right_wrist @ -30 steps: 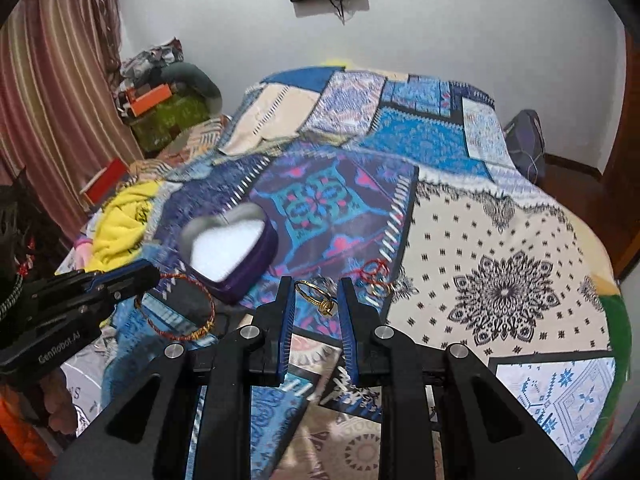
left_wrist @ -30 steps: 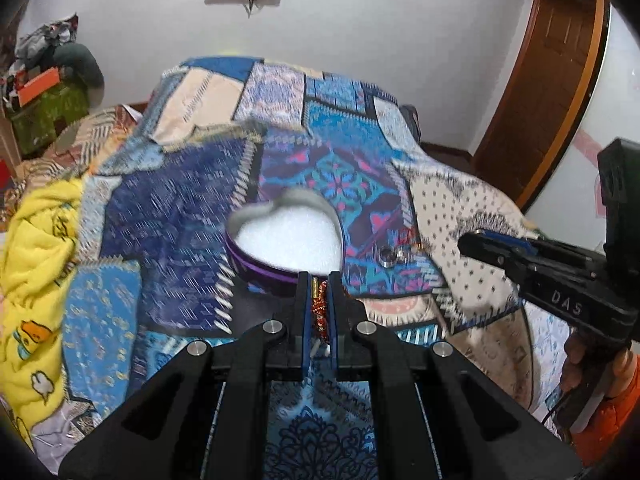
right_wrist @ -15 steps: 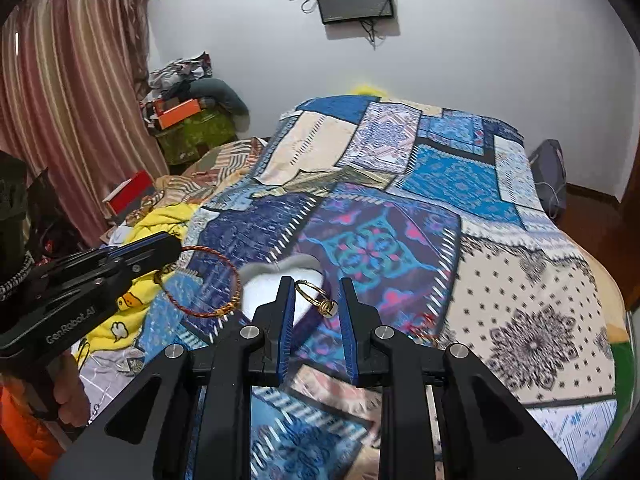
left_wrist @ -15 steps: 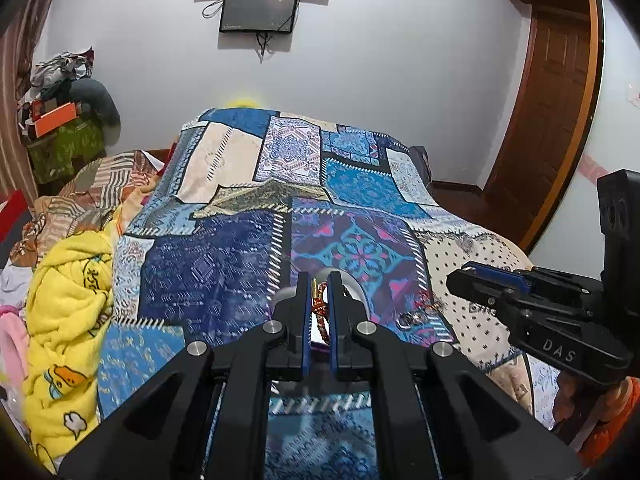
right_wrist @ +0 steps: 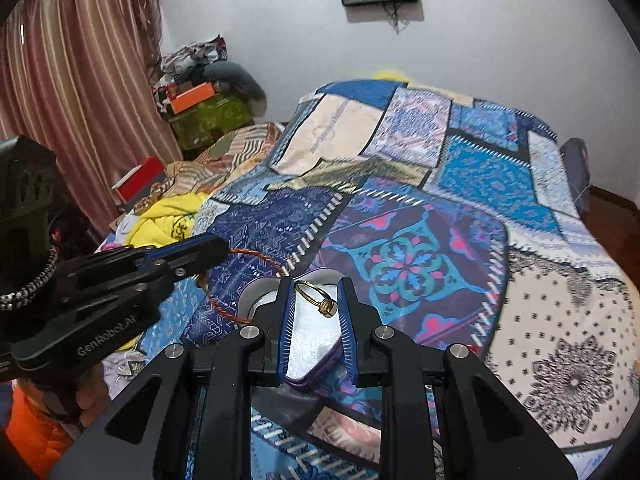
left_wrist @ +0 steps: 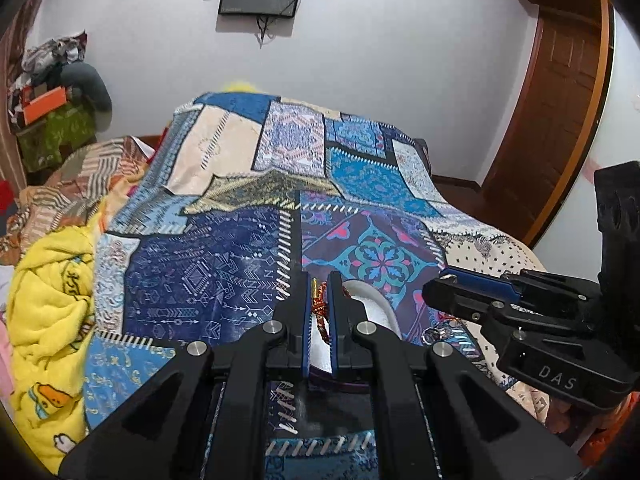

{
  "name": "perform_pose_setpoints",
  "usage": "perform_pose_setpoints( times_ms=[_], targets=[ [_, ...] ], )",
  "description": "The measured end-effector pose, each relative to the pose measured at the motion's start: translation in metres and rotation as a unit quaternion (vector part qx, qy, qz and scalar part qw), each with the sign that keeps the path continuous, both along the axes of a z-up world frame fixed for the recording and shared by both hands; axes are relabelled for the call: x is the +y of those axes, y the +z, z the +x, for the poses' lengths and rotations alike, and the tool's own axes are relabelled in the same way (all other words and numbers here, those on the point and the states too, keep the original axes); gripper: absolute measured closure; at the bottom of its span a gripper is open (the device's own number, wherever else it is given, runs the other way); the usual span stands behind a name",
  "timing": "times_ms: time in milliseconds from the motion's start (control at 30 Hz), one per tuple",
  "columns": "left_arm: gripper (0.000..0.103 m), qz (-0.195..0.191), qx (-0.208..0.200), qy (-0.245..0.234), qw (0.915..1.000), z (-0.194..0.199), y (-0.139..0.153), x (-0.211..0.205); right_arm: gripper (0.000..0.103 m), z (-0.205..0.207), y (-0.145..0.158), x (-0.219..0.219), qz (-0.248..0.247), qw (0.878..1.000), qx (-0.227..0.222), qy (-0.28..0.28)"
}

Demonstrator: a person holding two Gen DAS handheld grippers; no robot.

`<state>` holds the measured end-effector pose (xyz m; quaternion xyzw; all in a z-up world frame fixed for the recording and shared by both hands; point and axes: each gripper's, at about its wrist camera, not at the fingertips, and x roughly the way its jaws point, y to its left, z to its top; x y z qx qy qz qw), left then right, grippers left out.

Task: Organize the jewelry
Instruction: 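Lower the bracelet and gold ring into the heart tin and open both tools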

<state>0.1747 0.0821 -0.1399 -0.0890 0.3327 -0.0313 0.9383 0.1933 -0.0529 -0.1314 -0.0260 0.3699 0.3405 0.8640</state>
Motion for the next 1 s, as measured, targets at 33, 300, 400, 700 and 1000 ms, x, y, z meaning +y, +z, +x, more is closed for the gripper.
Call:
perform_pose_setpoints(
  times_ms=[33, 300, 400, 700, 1000],
  targets=[
    [0.097, -0.004, 0.004, -0.002, 1.0, 0.003, -0.003, 0.001, 0.084, 0.001, -0.002, 0.002, -0.001, 1.0, 0.003, 0.002],
    [0.097, -0.025, 0.028, -0.01, 0.9992, 0.019, -0.026, 0.005, 0.084, 0.009, -0.022, 0.017, -0.02, 0.999, 0.027, 0.022],
    [0.097, -0.022, 0.032, -0.012, 0.9992, 0.02, -0.03, 0.005, 0.084, 0.011, -0.027, 0.018, -0.023, 0.999, 0.035, 0.025],
    [0.097, -0.017, 0.047, -0.013, 0.9987, 0.018, -0.037, 0.007, 0.083, 0.01, -0.034, 0.022, -0.038, 0.998, 0.041, 0.028],
    [0.09, 0.004, 0.047, 0.001, 0.9989, 0.012, -0.031, 0.008, 0.07, 0.012, -0.034, 0.019, -0.047, 0.998, 0.043, 0.02]
  ],
)
